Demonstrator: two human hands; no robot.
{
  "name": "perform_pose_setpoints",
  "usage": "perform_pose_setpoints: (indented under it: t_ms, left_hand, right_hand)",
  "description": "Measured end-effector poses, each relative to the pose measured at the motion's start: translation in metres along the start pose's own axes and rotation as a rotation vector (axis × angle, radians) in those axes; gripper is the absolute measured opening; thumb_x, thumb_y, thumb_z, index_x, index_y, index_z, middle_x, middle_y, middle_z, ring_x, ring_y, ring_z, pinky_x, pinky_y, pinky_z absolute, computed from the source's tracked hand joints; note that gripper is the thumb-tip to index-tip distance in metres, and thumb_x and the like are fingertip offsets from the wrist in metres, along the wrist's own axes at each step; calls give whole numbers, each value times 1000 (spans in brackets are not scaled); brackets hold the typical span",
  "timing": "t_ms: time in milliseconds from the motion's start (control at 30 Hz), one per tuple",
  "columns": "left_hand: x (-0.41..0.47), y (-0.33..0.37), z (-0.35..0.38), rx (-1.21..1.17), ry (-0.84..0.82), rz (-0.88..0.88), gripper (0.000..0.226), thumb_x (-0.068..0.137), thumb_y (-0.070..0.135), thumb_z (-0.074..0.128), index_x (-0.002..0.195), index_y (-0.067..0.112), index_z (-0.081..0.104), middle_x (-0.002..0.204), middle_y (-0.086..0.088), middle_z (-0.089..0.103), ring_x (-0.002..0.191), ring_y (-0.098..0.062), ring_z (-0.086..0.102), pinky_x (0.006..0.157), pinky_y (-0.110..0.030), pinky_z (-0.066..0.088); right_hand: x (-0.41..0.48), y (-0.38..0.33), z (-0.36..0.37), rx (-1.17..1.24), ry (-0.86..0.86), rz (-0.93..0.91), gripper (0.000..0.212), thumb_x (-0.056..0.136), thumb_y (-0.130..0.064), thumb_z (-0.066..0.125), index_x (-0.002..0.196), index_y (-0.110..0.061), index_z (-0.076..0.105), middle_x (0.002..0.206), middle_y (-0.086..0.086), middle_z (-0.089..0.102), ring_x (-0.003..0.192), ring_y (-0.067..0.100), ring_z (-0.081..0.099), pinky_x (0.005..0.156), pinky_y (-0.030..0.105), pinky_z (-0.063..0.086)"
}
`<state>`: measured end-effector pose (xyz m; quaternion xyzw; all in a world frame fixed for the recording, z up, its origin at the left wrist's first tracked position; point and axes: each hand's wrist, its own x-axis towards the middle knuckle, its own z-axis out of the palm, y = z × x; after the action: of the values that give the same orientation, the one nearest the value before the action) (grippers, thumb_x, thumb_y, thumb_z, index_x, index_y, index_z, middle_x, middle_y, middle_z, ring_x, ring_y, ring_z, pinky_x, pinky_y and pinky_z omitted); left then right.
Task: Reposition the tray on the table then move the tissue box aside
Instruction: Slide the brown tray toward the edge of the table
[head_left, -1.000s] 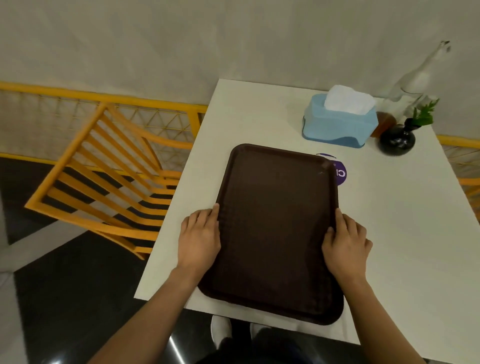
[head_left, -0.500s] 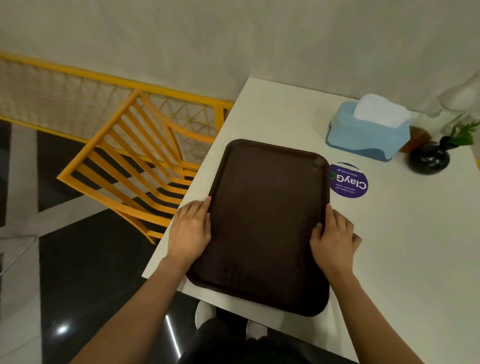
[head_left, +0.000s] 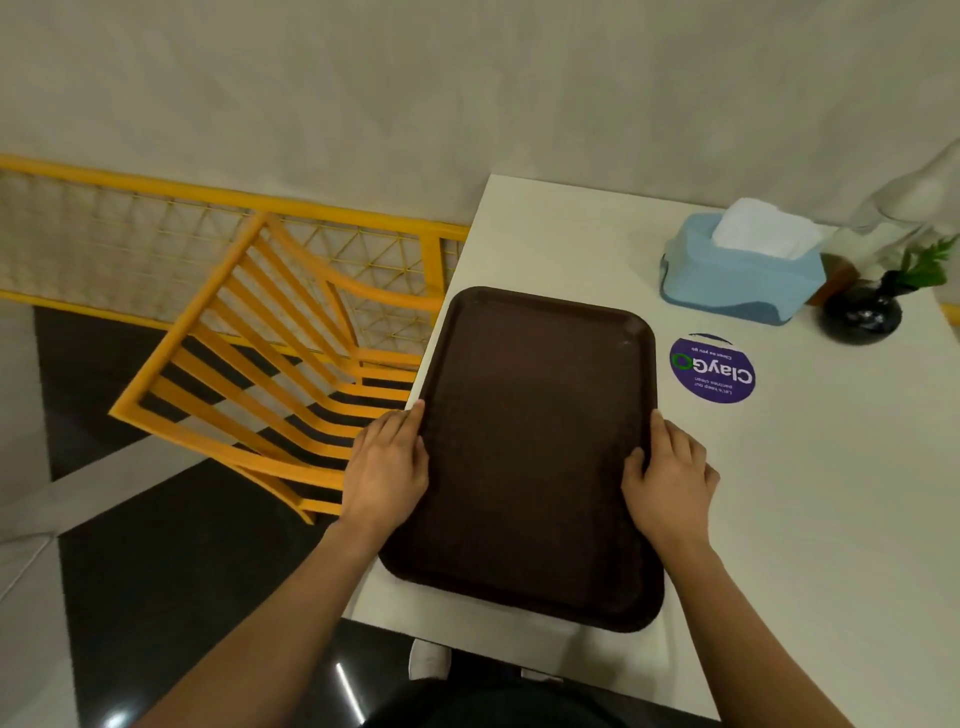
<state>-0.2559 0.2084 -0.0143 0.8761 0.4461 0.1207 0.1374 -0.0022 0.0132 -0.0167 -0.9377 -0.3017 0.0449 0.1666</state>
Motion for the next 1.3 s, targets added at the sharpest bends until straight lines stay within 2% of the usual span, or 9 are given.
perform_pose_setpoints:
  t_ms: [200, 367, 533, 767, 1300]
  left_hand:
    - [11, 0, 2, -115, -9, 6, 49, 101, 23, 49, 149, 12, 46, 138, -8, 60, 131, -23, 52, 112, -44, 42]
    - [17, 4, 5, -156, -18, 30, 49, 101, 20, 51, 148, 11, 47, 134, -8, 62, 126, -24, 54, 107, -42, 46]
    - [12, 0, 7, -191, -37, -1, 49, 102, 23, 49, 150, 15, 44, 143, -8, 56, 133, -25, 50, 101, -42, 53]
    - [10, 0, 9, -198, -41, -14, 49, 103, 24, 48, 151, 17, 43, 147, -8, 53, 138, -24, 47, 97, -38, 54]
    - [11, -1, 9, -244, -59, -30, 51, 102, 25, 49, 153, 18, 41, 147, -7, 52, 137, -25, 46, 101, -45, 53]
  right_hand:
    - [6, 0, -2, 2, -9, 10, 55, 102, -28, 49, 154, -11, 39, 150, 14, 49, 137, 37, 42, 109, 57, 36]
    - [11, 2, -5, 9, -6, 10, 56, 101, -25, 51, 153, -9, 40, 148, 16, 50, 134, 39, 44, 107, 55, 40]
    - [8, 3, -3, 21, -11, 12, 56, 102, -26, 49, 155, -10, 37, 150, 14, 49, 135, 37, 43, 109, 52, 39]
    - [6, 6, 0, 52, -12, 17, 56, 103, -28, 48, 155, -11, 37, 151, 13, 48, 136, 36, 43, 111, 52, 38]
    - [5, 5, -6, 61, -35, 18, 56, 103, -28, 49, 156, -12, 36, 152, 11, 47, 136, 34, 44, 111, 50, 39]
